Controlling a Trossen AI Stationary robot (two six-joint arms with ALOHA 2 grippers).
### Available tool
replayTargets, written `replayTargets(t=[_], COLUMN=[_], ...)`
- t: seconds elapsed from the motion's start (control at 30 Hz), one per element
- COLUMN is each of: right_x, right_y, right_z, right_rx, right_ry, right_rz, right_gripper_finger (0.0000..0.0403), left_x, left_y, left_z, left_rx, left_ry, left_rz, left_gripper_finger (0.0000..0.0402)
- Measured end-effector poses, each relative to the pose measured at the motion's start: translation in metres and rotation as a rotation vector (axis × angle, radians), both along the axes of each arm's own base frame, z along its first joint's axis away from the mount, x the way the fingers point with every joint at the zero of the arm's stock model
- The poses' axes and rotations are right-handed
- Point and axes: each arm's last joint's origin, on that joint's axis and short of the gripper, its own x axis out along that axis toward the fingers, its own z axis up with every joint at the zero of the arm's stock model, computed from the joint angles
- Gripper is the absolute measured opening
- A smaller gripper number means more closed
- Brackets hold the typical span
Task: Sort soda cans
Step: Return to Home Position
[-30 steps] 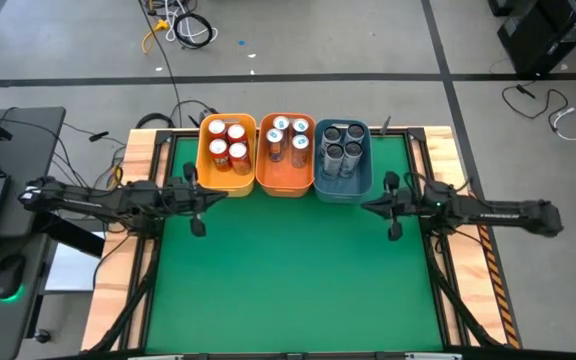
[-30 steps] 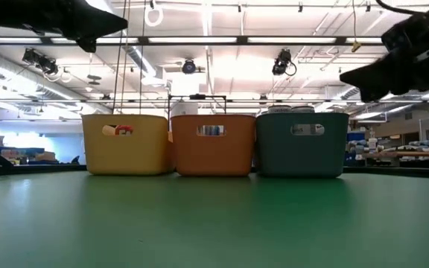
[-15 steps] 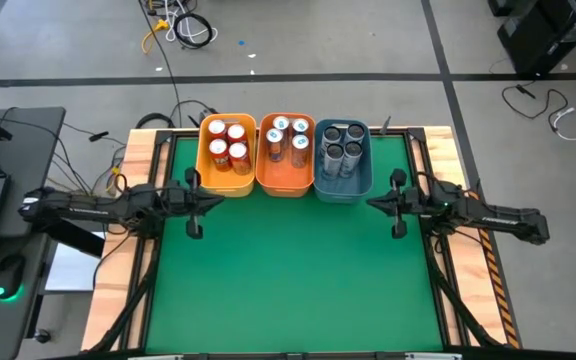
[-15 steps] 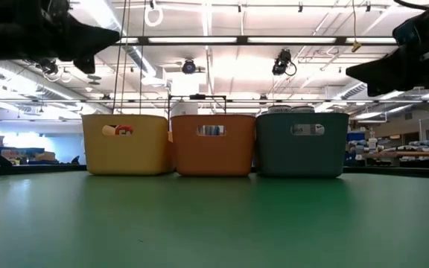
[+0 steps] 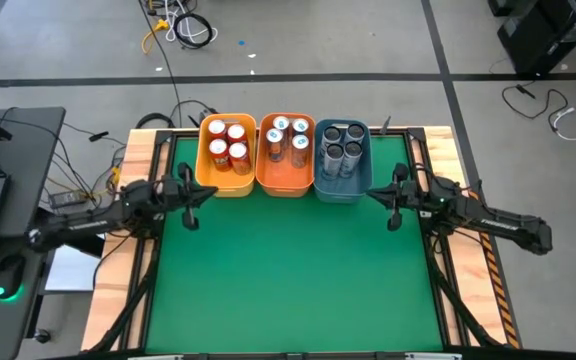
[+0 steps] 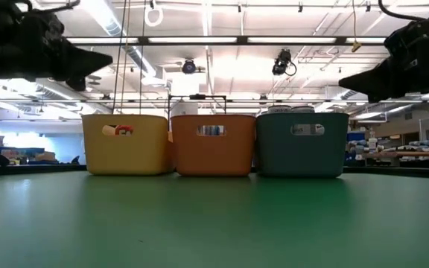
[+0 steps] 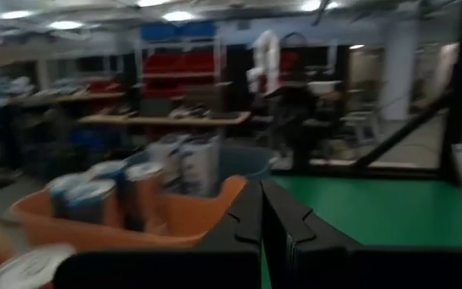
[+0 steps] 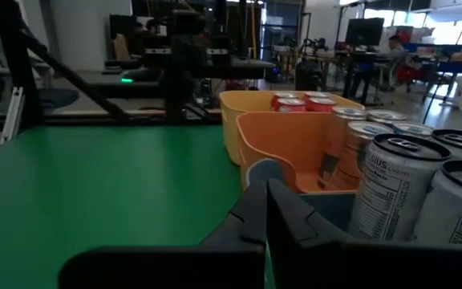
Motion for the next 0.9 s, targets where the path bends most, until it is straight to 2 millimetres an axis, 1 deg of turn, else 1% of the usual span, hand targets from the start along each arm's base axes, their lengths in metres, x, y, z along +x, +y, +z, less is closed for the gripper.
replayTargets(t=[0.1, 0.2, 0.33, 0.4, 0.53, 0.63, 0.8, 0.9], right_x=[0.0, 0.0, 0.001, 0.001, 0.0, -0.001, -0.001, -0.001], right_y=[-0.002, -0.005, -0.01, -0.013, -0.016, -0.019, -0.019, -0.019], right_z=[-0.001, -0.002, -0.006, -0.007, -0.009, -0.009, -0.008, -0.008], right_rx=[0.003, 0.008, 0.029, 0.037, 0.047, 0.044, 0.057, 0.053], right_ry=[0.006, 0.026, 0.064, 0.079, 0.099, 0.1, 0.085, 0.086], right_rz=[-0.018, -0.043, -0.092, -0.109, -0.137, -0.158, -0.115, -0.122], right_gripper_finger=[0.0, 0.0, 0.0, 0.0, 0.0, 0.0, 0.0, 0.0], left_x=[-0.006, -0.011, -0.01, -0.01, -0.01, -0.01, -0.01, -0.01], left_y=[0.004, 0.004, 0.004, 0.004, 0.004, 0.005, 0.005, 0.005], left_z=[-0.002, -0.004, -0.016, -0.016, -0.011, -0.011, -0.011, -0.013], left_rx=[-0.013, -0.014, -0.051, -0.091, -0.084, -0.086, -0.065, -0.069], left_ry=[0.009, 0.014, 0.13, 0.122, 0.074, 0.076, 0.083, 0.095], left_rz=[0.044, 0.038, 0.034, 0.041, 0.04, 0.064, 0.061, 0.065], left_gripper_finger=[0.0, 0.0, 0.0001, 0.0002, 0.0003, 0.0003, 0.0003, 0.0004])
